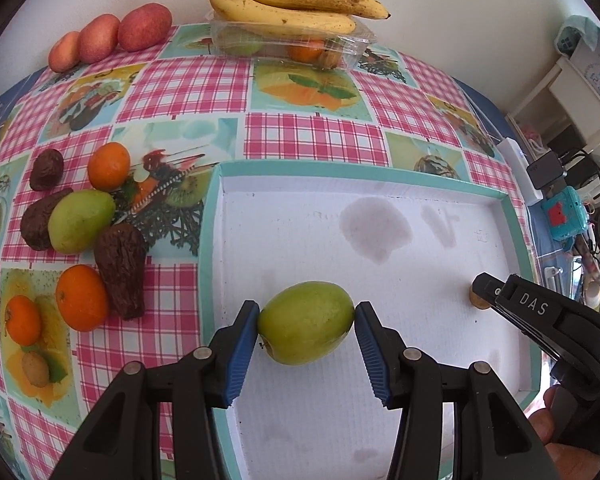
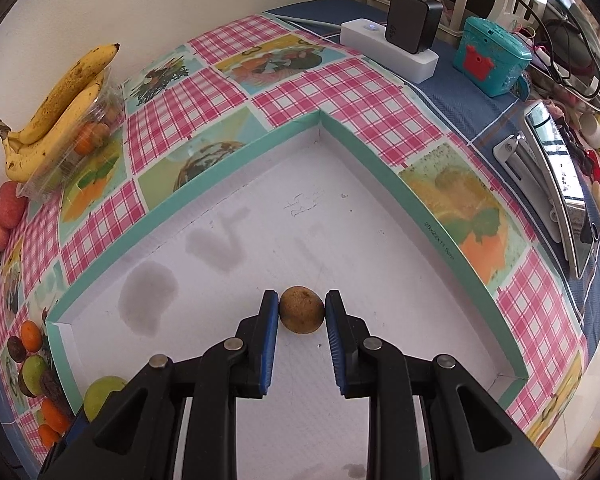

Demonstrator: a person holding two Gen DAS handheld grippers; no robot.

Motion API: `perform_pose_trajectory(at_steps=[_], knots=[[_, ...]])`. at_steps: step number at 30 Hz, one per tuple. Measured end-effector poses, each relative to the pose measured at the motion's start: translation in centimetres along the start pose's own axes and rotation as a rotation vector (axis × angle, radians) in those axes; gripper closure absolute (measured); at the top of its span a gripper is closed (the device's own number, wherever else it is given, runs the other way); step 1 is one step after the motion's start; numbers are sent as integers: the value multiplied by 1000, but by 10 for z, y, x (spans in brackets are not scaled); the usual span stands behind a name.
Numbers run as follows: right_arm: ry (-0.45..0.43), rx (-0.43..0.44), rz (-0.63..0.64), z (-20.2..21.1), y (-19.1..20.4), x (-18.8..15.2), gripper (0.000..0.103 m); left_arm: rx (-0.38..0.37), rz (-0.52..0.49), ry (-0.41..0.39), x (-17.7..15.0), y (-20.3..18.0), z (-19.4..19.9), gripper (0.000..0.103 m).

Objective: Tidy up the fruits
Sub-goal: 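Carry the kiwi with the right tool while the left tool carries the pear into the white tray, then open the right tool to release the kiwi while the left tool releases the pear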

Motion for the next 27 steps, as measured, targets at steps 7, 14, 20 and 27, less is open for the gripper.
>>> perform_pose_trajectory(at_steps=[7, 14, 20, 27], knots=[[5, 1, 3, 0, 0, 1, 78, -4, 5, 6, -1, 1, 0, 51], [7, 1, 15, 0, 1, 2, 78, 3, 4, 15, -1, 0, -1, 50], [11, -2, 18, 0, 0, 2, 78, 3, 16, 20, 0, 1, 0, 49], [4, -5, 38, 7, 1, 4, 72, 2, -3, -9, 6, -2, 14, 49]])
Point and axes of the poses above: each gripper's, at about its wrist camera, not at the fingertips, and z roughly against the way its jaws point, y to its left, x to its top, the point moved 3 cm from there along -z, roughly the way its jaws point, and after that the axes turned 2 degrees about -z, right-handed, at the moved point
